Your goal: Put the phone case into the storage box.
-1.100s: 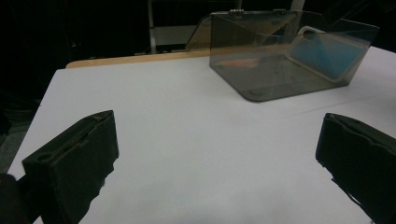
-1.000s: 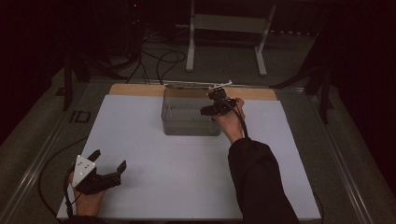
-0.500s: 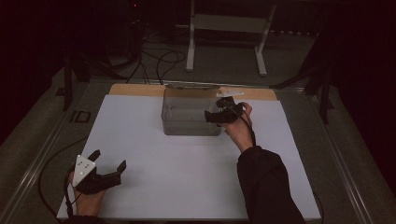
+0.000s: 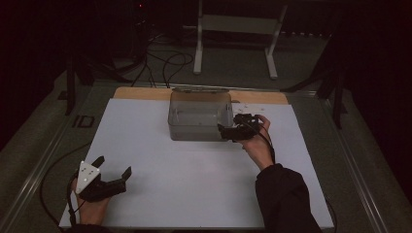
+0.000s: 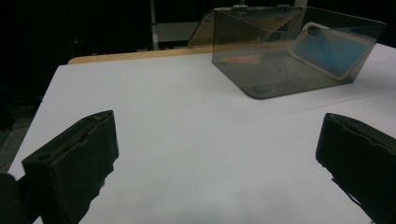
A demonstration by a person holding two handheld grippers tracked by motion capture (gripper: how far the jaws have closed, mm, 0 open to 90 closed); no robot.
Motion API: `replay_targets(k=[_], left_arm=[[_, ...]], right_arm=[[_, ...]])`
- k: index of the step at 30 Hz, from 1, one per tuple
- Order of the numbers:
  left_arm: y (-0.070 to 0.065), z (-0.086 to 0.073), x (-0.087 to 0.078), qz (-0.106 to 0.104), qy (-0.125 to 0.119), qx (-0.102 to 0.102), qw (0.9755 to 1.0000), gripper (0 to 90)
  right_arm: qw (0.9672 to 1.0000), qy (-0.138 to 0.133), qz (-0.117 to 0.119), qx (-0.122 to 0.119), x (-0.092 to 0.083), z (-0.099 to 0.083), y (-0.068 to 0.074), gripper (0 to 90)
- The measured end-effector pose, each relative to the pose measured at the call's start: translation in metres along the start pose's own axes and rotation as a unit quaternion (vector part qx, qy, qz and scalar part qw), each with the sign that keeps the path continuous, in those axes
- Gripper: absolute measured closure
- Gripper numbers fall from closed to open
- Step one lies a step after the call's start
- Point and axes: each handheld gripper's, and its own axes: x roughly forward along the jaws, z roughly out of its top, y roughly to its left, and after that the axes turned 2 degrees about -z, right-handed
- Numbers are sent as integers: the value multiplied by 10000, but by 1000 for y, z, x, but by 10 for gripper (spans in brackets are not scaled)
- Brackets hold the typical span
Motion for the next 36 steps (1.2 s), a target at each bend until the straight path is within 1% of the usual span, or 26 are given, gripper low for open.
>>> replay_targets(k=[1, 4, 6, 7, 9, 10, 12, 14, 15, 16, 17, 20, 21, 22, 23, 25, 26, 27, 28, 29, 30, 31, 35, 36], left_arm=[[0, 0, 0, 0, 0, 0, 10000, 1], [0, 0, 1, -9, 29, 5, 10000, 1], [0, 0, 1, -11, 37, 5, 10000, 1], [0, 0, 1, -8, 37, 3, 10000, 1], [1, 0, 1, -8, 52, -1, 10000, 1], [1, 0, 1, -11, 63, -7, 10000, 1], [2, 0, 2, -14, 75, -13, 10000, 1], [2, 0, 2, -19, 80, -13, 10000, 1], [2, 0, 2, -20, 79, -16, 10000, 1], [3, 0, 2, -18, 84, -19, 10000, 1], [3, 0, 2, -13, 83, -29, 10000, 1], [4, 1, 1, -9, 74, -24, 10000, 1], [5, 1, 1, -5, 61, -23, 10000, 1], [5, 2, 1, -3, 57, -16, 10000, 1], [6, 2, 0, -6, 56, -15, 10000, 1], [6, 3, 0, -14, 38, -27, 10000, 1], [6, 3, 0, -22, 34, -16, 10000, 1], [6, 3, -1, -29, 29, -10, 10000, 1], [6, 3, -1, -44, 25, -3, 10000, 1], [6, 4, -1, -53, 20, 11, 10000, 1], [5, 4, -1, -65, 14, 15, 10000, 1], [5, 4, -1, -71, 15, 47, 10000, 1], [4, 3, -1, -99, 6, 72, 9999, 1], [4, 3, -1, -105, 4, 82, 9999, 1]], right_arm=[[10000, 0, 0, 0, 0, 0, 0, 91], [10000, -64, 10, -74, -8, -11, -2, 91], [9999, -93, 0, -75, -10, -13, -2, 90], [9998, -176, 19, -87, -15, -18, -3, 91], [9996, -256, 9, -121, -21, -23, -3, 91], [9995, -294, 42, -118, -24, -26, -4, 90], [9994, -301, 38, -139, -30, -31, -5, 90], [9994, -346, 44, -88, -37, -36, -6, 91], [9991, -413, 56, -74, -43, -40, -6, 90], [9991, -413, 56, -74, -43, -40, -6, 90], [9989, -450, 58, -71, -46, -42, -6, 90], [9989, -446, 15, -124, -54, -47, -6, 91], [9989, -461, 6, -127, -58, -52, -6, 91], [9989, -461, 6, -127, -58, -52, -6, 91], [9987, -486, 6, -142, -62, -61, -6, 91], [9988, -462, -27, -151, -63, -68, -7, 90], [9988, -462, -27, -151, -63, -68, -7, 90], [9986, -523, 8, -76, -66, -76, -7, 91], [9986, -523, 8, -76, -66, -76, -7, 91], [9985, -545, 19, -105, -69, -82, -6, 91], [9985, -545, 19, -105, -69, -82, -6, 91], [9985, -505, -27, -203, -73, -88, -5, 91], [9978, -566, -18, -333, -79, -93, -1, 91], [9965, -769, 7, -316, -84, -97, 0, 91]])
